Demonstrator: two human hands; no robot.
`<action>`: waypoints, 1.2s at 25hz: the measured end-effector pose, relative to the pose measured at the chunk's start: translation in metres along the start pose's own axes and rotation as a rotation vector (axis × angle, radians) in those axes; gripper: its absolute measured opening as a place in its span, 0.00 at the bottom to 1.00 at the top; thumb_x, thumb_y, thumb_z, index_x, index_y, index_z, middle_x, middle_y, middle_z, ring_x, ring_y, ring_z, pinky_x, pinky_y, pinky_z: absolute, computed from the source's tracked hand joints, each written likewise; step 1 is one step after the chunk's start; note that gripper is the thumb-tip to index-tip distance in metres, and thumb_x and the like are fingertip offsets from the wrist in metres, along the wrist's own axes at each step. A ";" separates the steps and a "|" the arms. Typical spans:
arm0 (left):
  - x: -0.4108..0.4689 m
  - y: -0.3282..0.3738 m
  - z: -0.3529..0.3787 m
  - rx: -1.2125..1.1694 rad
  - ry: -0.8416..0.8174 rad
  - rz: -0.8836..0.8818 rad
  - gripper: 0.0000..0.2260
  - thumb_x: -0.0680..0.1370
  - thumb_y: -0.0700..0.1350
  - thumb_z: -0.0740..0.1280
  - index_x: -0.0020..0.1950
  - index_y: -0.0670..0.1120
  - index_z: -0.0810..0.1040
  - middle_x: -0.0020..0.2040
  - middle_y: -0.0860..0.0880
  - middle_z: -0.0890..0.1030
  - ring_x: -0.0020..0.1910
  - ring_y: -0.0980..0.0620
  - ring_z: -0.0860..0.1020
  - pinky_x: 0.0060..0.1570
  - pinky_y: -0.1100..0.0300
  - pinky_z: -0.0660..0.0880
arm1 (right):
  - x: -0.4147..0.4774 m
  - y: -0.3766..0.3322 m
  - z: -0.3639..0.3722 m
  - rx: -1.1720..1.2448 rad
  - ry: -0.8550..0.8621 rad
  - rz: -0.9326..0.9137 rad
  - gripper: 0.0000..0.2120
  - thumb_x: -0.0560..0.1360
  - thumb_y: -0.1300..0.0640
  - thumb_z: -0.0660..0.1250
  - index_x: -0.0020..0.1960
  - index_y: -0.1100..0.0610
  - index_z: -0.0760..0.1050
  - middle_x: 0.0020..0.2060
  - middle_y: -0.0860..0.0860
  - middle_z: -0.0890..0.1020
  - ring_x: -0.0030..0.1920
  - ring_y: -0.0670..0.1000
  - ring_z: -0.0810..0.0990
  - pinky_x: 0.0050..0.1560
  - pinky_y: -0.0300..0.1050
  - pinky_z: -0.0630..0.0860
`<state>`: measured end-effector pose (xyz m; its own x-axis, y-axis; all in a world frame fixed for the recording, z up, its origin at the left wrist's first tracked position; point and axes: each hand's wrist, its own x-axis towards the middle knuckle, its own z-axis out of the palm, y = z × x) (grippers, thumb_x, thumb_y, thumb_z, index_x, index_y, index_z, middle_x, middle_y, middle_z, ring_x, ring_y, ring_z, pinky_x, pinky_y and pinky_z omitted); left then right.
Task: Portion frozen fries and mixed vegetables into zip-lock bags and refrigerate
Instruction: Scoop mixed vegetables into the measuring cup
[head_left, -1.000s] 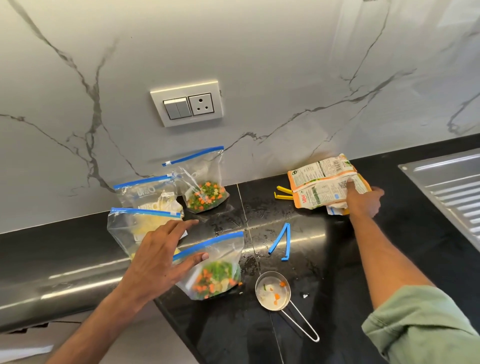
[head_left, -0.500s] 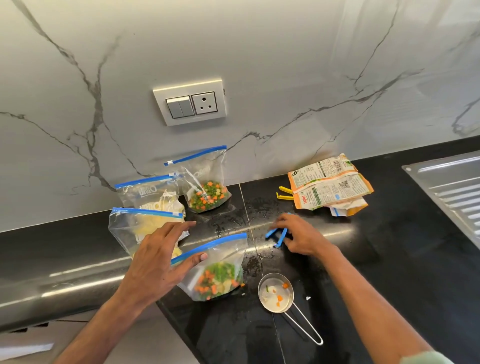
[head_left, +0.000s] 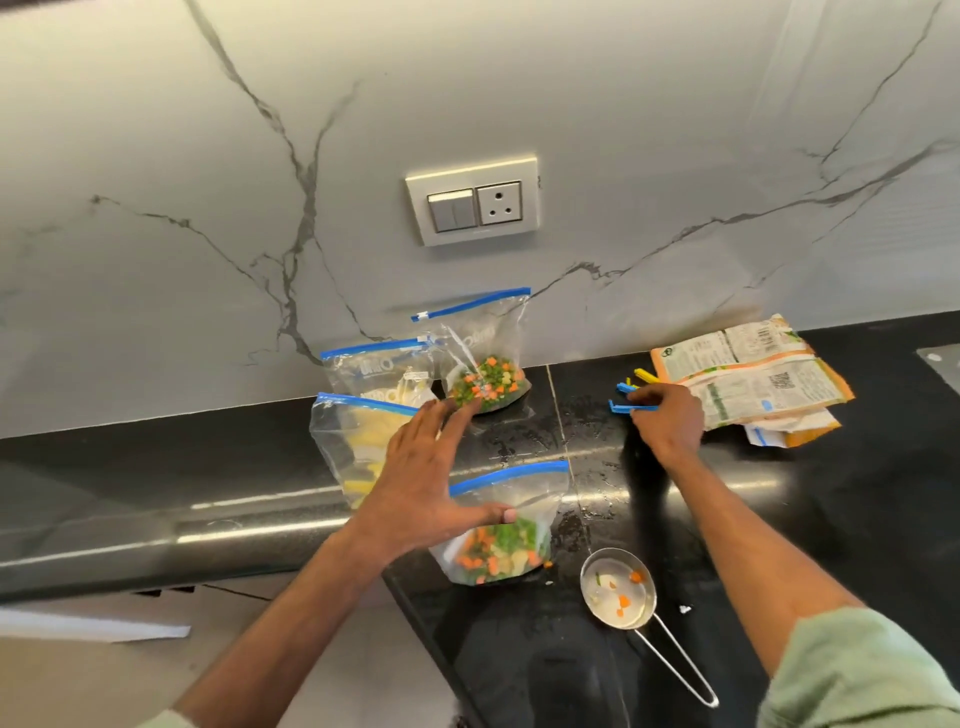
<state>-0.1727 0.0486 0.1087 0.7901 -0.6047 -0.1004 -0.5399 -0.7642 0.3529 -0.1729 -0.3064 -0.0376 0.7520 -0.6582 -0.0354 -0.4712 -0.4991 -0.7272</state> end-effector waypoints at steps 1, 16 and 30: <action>0.000 -0.002 -0.005 -0.017 -0.061 0.017 0.58 0.62 0.80 0.68 0.83 0.60 0.44 0.83 0.51 0.49 0.82 0.50 0.47 0.81 0.45 0.49 | -0.005 -0.005 0.000 0.042 0.007 -0.033 0.14 0.70 0.67 0.76 0.53 0.53 0.87 0.53 0.50 0.88 0.55 0.52 0.85 0.56 0.39 0.73; 0.022 0.003 0.007 0.082 -0.049 -0.079 0.07 0.83 0.49 0.63 0.53 0.54 0.81 0.48 0.52 0.84 0.49 0.47 0.81 0.47 0.53 0.73 | -0.181 -0.033 -0.049 -0.697 -0.706 0.079 0.55 0.55 0.28 0.82 0.73 0.50 0.64 0.68 0.50 0.80 0.67 0.56 0.80 0.64 0.53 0.77; 0.020 -0.024 -0.002 -0.144 0.136 -0.107 0.09 0.79 0.58 0.70 0.55 0.56 0.83 0.45 0.57 0.85 0.46 0.55 0.81 0.48 0.57 0.76 | -0.195 -0.018 -0.035 -0.603 -0.416 -0.142 0.37 0.69 0.37 0.78 0.71 0.46 0.64 0.60 0.49 0.83 0.58 0.57 0.84 0.51 0.53 0.80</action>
<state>-0.1437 0.0558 0.0997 0.8776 -0.4789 -0.0215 -0.4120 -0.7764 0.4769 -0.3270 -0.1890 0.0068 0.8804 -0.3562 -0.3129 -0.4374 -0.8650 -0.2459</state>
